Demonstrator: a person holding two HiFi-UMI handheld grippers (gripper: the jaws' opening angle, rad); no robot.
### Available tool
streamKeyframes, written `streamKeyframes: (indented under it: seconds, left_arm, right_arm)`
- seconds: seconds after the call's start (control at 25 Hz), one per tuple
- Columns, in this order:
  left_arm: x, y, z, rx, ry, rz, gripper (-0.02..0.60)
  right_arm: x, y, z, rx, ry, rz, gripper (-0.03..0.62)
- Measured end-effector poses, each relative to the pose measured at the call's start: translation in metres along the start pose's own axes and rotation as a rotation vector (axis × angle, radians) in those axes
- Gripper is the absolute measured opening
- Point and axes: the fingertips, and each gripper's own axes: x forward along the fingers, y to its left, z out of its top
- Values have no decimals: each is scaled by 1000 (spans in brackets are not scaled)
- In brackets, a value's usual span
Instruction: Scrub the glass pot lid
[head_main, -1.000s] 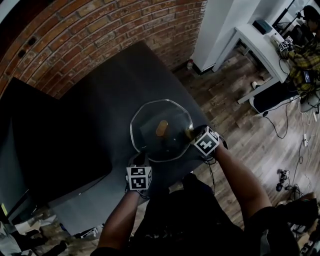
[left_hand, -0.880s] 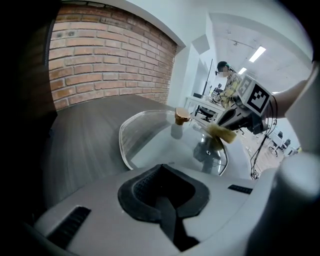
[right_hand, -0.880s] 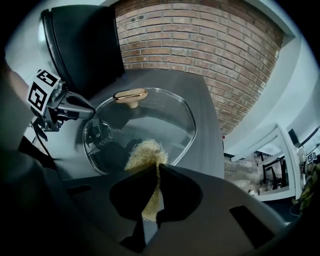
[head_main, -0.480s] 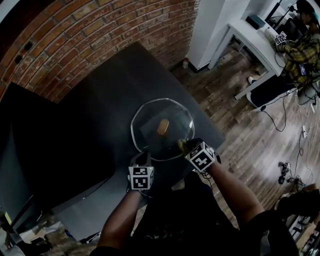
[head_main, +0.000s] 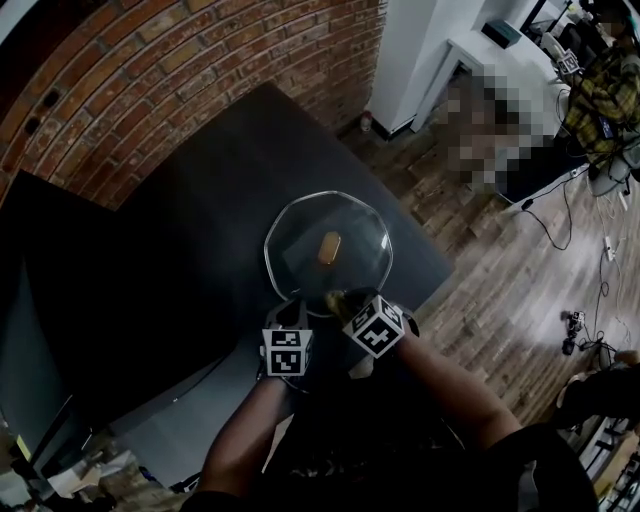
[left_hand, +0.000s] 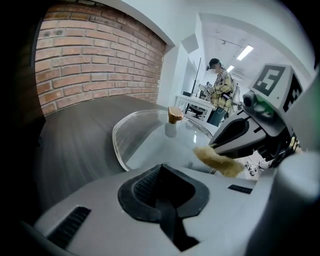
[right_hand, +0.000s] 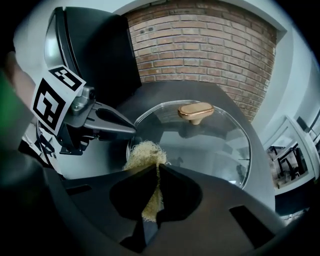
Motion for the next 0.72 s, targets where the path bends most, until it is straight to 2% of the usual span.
streamKeyframes:
  seconds: [0.28,0.72]
  left_arm:
    - [-2,2,-1,41,1,-20,32]
    - [-1,1,-1,46,-5,-52,32]
  right_arm:
    - [12,21,14,-23,0,0,25]
    - [28,46,27,-34,-1,11,25]
